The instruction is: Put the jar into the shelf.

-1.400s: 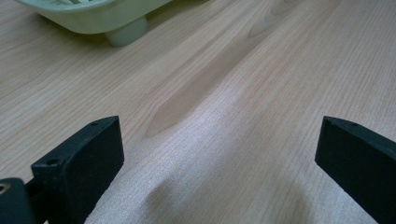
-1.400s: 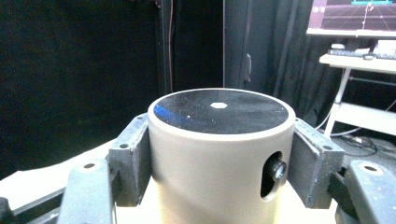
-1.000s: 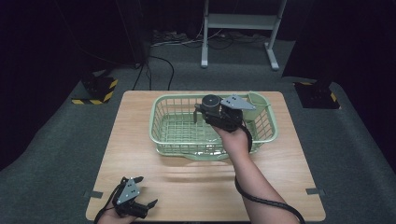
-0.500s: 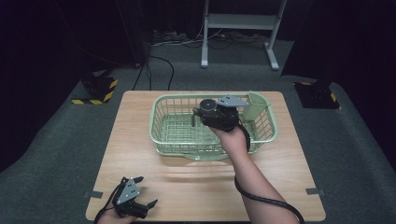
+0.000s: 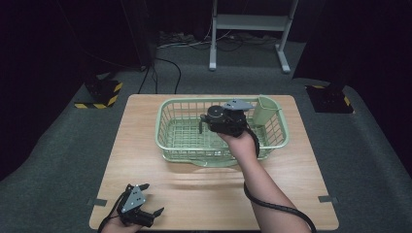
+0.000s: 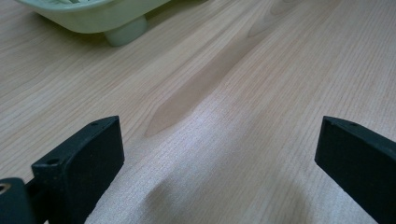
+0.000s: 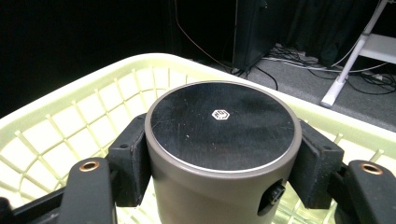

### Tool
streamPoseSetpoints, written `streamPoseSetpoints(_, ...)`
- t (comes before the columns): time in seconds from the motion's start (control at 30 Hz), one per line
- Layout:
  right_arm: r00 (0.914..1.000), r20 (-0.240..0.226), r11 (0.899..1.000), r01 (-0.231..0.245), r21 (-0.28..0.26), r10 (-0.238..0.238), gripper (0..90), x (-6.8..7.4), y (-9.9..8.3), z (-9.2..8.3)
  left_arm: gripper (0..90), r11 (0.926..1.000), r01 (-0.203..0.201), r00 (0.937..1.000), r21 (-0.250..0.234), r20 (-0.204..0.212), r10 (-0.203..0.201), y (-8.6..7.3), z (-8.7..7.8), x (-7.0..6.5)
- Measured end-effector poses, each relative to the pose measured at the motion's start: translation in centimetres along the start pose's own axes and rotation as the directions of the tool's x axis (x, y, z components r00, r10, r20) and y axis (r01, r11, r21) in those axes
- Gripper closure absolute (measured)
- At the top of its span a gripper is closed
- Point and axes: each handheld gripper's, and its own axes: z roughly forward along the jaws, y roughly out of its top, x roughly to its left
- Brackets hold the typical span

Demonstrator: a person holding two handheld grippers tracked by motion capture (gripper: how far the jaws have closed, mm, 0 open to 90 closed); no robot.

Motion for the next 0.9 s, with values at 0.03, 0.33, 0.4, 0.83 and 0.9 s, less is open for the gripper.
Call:
streamPoseSetpoints(0.03, 1.0000, 0.000, 1.000, -0.006, 0.006, 0.006, 33.0, 0.00, 0.02, 0.08, 1.7, 1.0000, -0.001, 1.0000, 0.000, 0.000, 0.001, 0.00, -0.01, 0.00)
streamPoseSetpoints(0.33, 0.9999, -0.004, 0.999, -0.011, 0.038, 0.011, 32.9, -0.15, 0.11, 0.24, 1.7, 1.0000, 0.001, 1.0000, -0.001, 0.001, -0.001, -0.01, 0.00, -0.05)
streamPoseSetpoints(0.4, 0.9999, -0.006, 0.999, -0.015, 0.040, 0.016, 32.9, -0.25, 0.03, 0.08, 1.7, 1.0000, -0.003, 1.0000, 0.002, 0.000, 0.003, -0.01, -0.01, -0.02)
streamPoseSetpoints(0.83, 0.9999, -0.014, 0.999, -0.006, 0.049, 0.006, 32.4, -0.14, -0.36, -0.60, 1.8, 0.9998, -0.015, 0.9999, 0.013, -0.001, 0.015, -0.05, -0.01, -0.09)
streamPoseSetpoints(0.9, 0.9999, -0.015, 0.999, -0.005, 0.049, 0.006, 32.2, -0.13, -0.38, -0.63, 1.8, 0.9998, -0.014, 0.9999, 0.014, 0.001, 0.014, -0.04, 0.01, -0.08)
